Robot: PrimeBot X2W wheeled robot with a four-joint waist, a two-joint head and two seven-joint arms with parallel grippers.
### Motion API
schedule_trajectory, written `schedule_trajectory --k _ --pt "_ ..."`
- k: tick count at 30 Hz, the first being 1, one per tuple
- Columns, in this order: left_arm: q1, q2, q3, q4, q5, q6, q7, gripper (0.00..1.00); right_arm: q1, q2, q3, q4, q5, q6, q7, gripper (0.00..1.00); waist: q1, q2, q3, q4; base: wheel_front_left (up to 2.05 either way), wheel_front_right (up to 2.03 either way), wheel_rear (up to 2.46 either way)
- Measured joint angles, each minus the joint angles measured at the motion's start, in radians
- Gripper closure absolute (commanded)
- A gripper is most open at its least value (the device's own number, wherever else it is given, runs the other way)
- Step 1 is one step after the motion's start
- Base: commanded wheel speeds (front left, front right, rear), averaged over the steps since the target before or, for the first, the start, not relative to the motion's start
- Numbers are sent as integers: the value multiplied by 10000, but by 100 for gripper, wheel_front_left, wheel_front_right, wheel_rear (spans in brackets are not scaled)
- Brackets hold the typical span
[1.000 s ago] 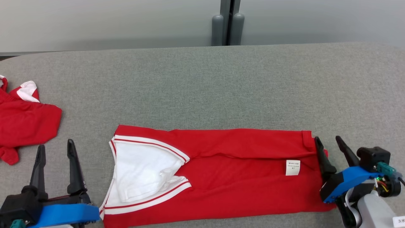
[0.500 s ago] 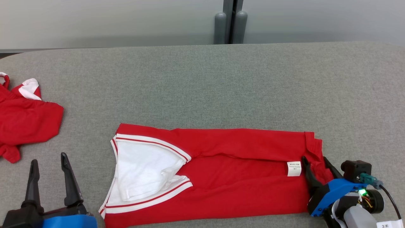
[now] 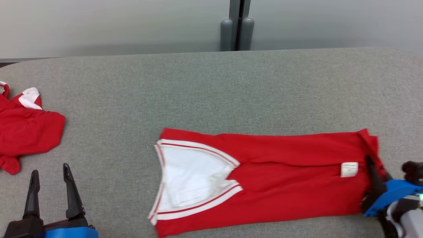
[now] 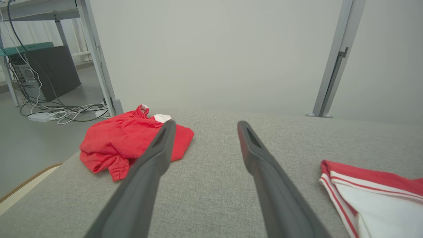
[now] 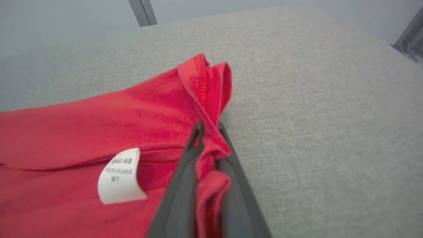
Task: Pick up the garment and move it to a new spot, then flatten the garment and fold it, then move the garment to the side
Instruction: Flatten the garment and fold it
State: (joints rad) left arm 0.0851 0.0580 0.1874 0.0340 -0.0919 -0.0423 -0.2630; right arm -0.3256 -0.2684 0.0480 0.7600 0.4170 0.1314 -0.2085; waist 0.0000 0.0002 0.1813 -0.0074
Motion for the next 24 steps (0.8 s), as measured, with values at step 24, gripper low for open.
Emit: schedule_trajectory --k 24 --pt "119 -65 291 4 -92 153 0 0 319 800 1659 -3455 71 -8 1601 100 0 0 -289 -199 0 0 0"
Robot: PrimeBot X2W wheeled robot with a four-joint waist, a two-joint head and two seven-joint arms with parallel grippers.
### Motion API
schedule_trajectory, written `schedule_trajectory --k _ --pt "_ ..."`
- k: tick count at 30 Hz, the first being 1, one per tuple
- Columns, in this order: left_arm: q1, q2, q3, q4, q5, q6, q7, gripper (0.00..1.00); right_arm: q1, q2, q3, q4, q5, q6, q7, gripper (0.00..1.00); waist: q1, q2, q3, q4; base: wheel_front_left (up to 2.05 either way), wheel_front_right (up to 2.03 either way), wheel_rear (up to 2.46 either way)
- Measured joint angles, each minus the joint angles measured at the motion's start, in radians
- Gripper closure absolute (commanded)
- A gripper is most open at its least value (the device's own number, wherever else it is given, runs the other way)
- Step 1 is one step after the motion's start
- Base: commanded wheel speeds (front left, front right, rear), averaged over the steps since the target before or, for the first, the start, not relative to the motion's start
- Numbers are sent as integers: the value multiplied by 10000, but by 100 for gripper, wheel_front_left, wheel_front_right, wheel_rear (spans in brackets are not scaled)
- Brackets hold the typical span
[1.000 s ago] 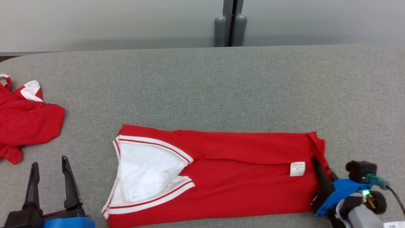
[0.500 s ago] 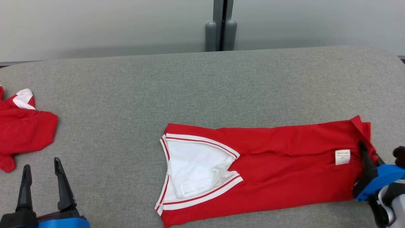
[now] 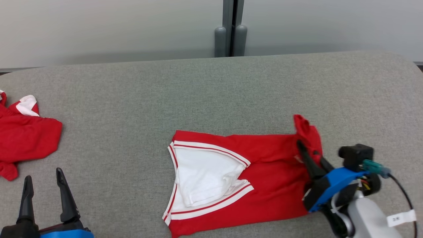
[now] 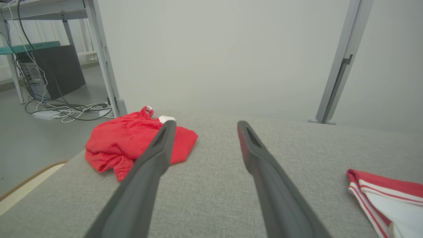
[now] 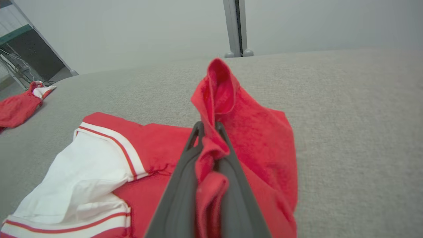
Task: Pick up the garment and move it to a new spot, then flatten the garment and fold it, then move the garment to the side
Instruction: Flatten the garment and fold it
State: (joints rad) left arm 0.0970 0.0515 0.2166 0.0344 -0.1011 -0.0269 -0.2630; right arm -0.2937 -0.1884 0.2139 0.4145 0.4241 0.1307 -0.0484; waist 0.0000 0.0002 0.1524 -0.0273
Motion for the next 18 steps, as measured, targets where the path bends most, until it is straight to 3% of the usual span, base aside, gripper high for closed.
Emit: schedule_trajectory --k 11,18 --pt "-163 0 -272 77 -119 12 0 0 -611 1210 1870 -558 75 0 476 100 0 -1 76 298 0 0 0" --pt "-383 2 -593 236 -196 12 0 0 -1429 1358 3252 2 694 0 391 100 0 -1 125 669 0 0 0"
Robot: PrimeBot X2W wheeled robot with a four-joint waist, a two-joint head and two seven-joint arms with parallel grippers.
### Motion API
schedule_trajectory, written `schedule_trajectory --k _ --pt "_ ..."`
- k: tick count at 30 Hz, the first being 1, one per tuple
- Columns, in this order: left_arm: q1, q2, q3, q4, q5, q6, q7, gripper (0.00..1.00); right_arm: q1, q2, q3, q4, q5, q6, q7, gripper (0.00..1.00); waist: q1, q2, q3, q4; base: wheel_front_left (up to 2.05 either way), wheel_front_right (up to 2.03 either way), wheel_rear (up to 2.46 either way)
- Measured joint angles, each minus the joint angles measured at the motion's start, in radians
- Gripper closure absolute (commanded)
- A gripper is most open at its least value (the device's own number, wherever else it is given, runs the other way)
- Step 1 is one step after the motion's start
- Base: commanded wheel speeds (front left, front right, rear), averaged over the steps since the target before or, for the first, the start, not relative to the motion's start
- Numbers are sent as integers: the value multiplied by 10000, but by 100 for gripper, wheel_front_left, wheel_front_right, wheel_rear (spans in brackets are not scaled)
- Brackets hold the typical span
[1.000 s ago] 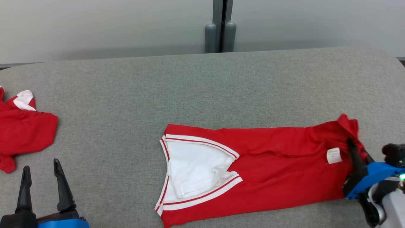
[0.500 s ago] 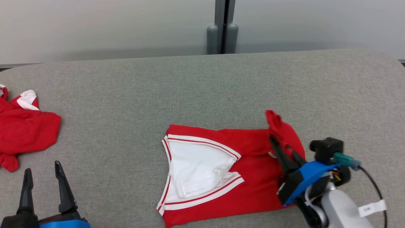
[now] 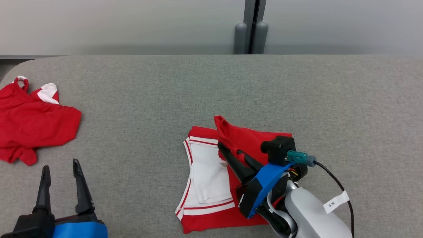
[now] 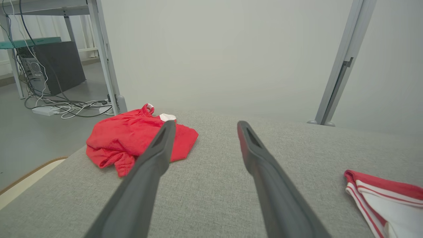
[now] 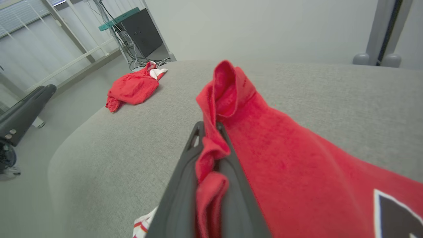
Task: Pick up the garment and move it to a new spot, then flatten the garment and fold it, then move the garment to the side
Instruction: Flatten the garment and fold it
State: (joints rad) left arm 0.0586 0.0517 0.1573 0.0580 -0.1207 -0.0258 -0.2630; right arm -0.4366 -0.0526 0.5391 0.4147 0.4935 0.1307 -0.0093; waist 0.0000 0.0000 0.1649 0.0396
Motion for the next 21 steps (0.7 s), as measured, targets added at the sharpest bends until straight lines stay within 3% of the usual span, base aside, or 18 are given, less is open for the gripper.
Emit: schedule_trajectory --k 9,10,11,16,21 --pt "-124 -8 -117 184 -98 -29 0 0 -709 29 1494 1012 1204 0 -593 100 0 0 96 402 0 0 0" --pt "-143 -6 -107 234 -100 -52 0 0 -752 27 1567 1187 1229 0 -727 24 0 0 103 424 0 0 0" --pt "-153 -8 -98 270 -100 -75 0 0 -793 27 1659 1342 1287 0 -803 0 0 0 107 441 0 0 0" --pt "-175 -6 -40 337 -96 -105 0 0 -1142 36 1605 1952 1398 0 -1661 0 0 0 108 350 0 0 0" --pt "-199 -8 23 313 -21 -111 0 0 -1332 38 608 2673 708 0 -2309 0 0 0 28 86 0 0 0"
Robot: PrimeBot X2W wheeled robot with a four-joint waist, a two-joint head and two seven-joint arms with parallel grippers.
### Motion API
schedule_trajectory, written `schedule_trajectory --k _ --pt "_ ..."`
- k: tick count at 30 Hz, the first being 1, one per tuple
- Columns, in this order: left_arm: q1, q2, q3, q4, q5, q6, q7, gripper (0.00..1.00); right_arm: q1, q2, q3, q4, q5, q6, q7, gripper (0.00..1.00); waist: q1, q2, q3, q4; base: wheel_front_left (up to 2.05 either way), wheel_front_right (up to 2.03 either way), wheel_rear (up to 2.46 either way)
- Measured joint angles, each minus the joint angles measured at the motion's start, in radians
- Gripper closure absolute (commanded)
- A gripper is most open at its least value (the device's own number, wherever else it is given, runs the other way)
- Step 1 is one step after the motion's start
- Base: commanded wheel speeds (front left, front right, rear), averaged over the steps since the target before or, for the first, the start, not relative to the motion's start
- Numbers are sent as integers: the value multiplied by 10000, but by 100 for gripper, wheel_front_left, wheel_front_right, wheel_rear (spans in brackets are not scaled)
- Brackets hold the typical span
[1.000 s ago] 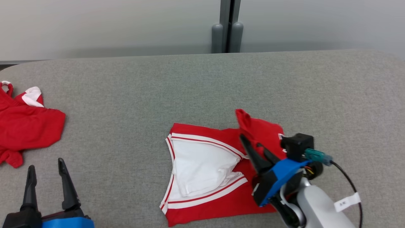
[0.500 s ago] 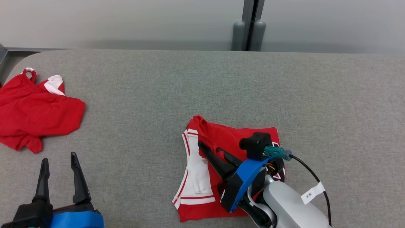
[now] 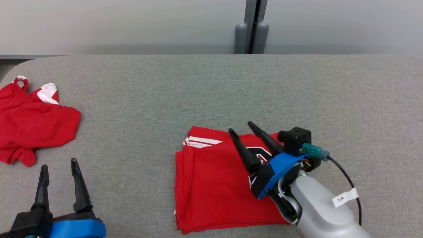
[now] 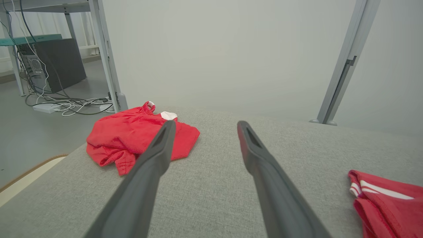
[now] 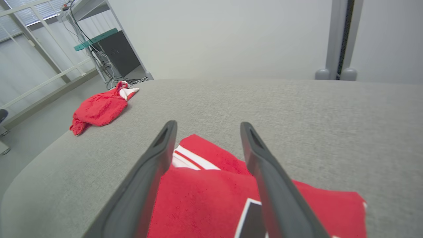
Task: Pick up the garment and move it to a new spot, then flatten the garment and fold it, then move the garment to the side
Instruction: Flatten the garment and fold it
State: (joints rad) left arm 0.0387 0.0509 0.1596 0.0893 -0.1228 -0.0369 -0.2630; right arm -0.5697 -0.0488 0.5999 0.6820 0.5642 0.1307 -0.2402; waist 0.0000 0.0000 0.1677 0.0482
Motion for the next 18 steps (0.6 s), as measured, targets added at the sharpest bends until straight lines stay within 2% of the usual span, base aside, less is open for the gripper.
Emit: schedule_trajectory --k 5,9,13,18 --pt "4 0 121 -56 75 -6 0 0 264 -458 -1563 -232 -913 0 -198 0 0 0 -145 -266 0 0 0" --pt "17 -2 217 -123 134 -46 0 0 1267 -834 -3147 -1578 -1647 0 -213 0 -1 0 -225 -485 0 0 0" --pt "79 0 261 -140 240 -100 0 0 2486 -836 -4339 -2853 -2307 0 -217 0 -1 0 -292 -683 0 0 0" --pt "180 -2 232 -67 447 -94 0 0 3783 -529 -5358 -3776 -2932 0 -221 0 -1 0 -406 -832 0 0 0"
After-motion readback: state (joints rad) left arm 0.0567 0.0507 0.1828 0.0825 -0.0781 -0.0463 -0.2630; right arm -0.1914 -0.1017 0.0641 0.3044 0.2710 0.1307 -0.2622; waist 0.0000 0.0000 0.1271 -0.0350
